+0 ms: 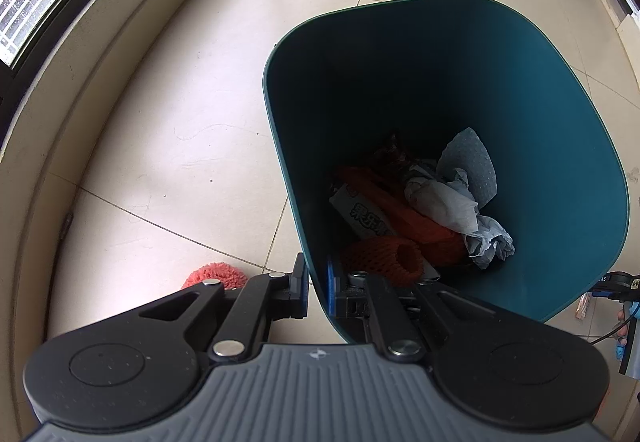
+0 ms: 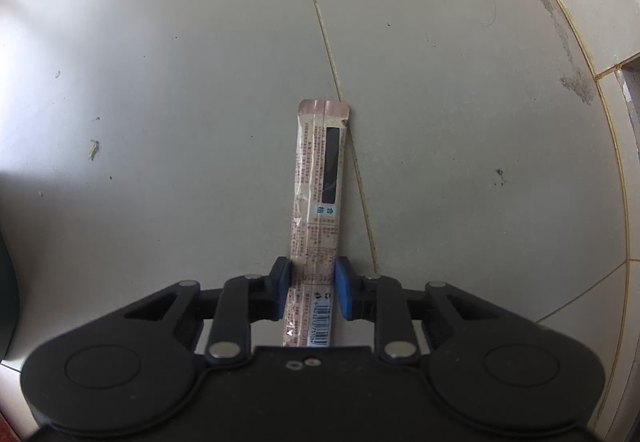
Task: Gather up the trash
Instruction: 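Carry the beige stick wrapper into the teal bin and release it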
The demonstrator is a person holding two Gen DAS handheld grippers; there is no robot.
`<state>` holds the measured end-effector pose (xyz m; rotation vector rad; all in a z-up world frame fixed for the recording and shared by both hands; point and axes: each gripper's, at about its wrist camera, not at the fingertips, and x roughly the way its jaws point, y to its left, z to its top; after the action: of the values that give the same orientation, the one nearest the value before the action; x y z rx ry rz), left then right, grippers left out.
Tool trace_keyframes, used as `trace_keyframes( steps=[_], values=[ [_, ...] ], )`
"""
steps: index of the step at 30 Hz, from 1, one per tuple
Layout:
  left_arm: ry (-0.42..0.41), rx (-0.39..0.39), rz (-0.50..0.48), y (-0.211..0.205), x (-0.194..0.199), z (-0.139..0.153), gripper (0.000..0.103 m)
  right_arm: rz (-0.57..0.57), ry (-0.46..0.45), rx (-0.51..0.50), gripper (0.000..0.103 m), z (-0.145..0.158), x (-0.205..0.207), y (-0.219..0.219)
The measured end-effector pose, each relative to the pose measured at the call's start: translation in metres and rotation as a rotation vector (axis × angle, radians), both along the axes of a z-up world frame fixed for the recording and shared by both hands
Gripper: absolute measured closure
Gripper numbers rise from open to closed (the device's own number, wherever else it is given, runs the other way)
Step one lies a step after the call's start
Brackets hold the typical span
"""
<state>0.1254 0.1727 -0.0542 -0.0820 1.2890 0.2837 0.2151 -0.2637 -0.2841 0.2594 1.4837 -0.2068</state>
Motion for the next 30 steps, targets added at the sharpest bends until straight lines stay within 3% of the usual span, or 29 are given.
trace_keyframes(
  steps=[4, 8, 19, 24, 28, 30],
  values=[
    [0.0, -0.005, 0.003, 0.0, 0.0, 0.0, 0.095, 0.039, -0.024, -0.012, 0.083, 0.017, 0.0, 0.004],
    [-0.005, -0.014, 0.005, 0.003, -0.001, -0.001, 0.095, 0.156, -0.084, -0.013, 0.083, 0.063, -0.006, 0.021],
    [-0.013, -0.022, -0.004, 0.004, -0.002, 0.0, 0.095, 0.484, -0.368, 0.182, 0.083, 0.262, -0.028, 0.105],
    [-0.018, -0.032, -0.006, 0.006, -0.003, 0.001, 0.095, 0.654, -0.434, 0.216, 0.083, 0.324, -0.038, 0.16],
    [-0.028, -0.044, -0.01, 0.007, -0.005, 0.003, 0.094, 0.737, -0.482, 0.234, 0.083, 0.354, -0.036, 0.204],
    [-0.033, -0.049, -0.013, 0.008, -0.006, 0.004, 0.094, 0.765, -0.5, 0.217, 0.083, 0.353, -0.031, 0.225]
  ],
)
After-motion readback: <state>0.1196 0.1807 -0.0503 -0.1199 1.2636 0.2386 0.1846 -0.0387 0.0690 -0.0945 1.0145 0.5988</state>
